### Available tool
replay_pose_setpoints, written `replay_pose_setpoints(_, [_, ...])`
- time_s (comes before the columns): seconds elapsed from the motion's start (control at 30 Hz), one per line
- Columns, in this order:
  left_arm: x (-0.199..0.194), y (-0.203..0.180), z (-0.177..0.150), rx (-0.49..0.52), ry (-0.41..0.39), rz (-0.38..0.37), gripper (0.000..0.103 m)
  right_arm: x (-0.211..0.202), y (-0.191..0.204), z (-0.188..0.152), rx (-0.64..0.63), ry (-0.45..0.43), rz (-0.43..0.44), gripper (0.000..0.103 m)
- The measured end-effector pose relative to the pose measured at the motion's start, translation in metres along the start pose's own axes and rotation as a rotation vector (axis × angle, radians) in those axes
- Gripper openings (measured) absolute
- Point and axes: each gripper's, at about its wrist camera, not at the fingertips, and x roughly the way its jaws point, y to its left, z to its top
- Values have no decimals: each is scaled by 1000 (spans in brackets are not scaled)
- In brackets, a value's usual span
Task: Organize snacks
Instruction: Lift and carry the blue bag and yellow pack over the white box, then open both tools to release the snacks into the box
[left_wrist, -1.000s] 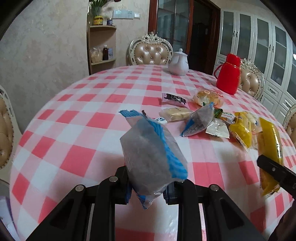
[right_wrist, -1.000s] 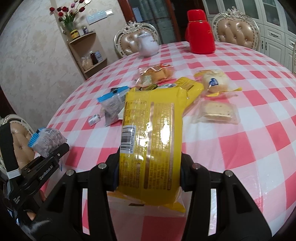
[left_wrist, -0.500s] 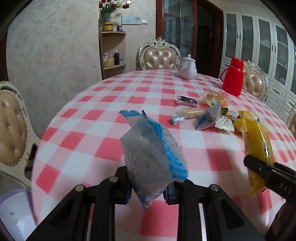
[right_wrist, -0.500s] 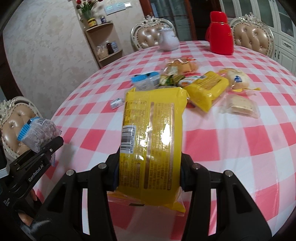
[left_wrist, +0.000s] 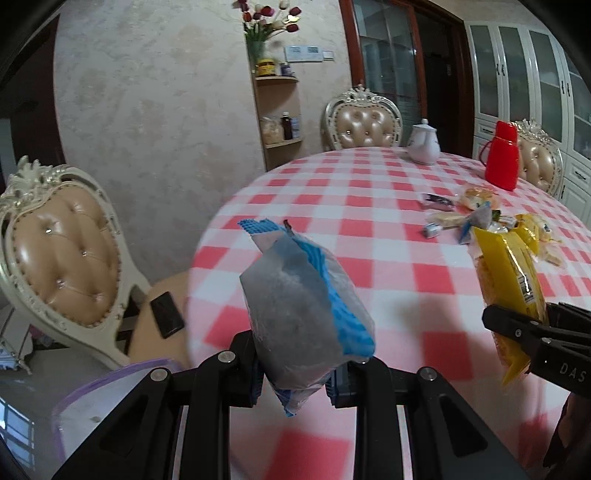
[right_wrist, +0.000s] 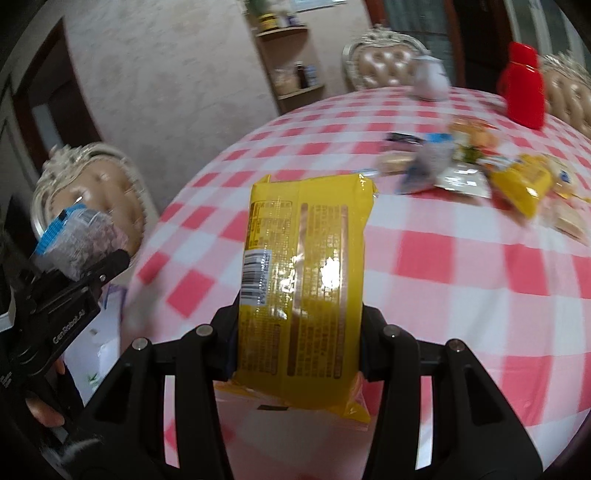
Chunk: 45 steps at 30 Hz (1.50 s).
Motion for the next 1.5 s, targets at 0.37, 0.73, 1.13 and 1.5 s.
replay_pose_setpoints(0.37, [-21, 87, -46, -12, 43, 129, 27, 19, 111, -26, -228, 53, 162, 51])
replay_pose_setpoints(0.73, [-14, 154, -79, -84, 111, 196, 27, 34, 191, -62, -400, 143, 241, 51])
replay_pose_setpoints(1.13, [-10, 189, -108, -103, 176, 210, 27, 50, 244, -103, -532, 237, 264, 51])
replay_pose_setpoints(1.5, [-5, 183, -106, -114, 202, 206, 43, 49, 242, -106, -507, 248, 289, 66])
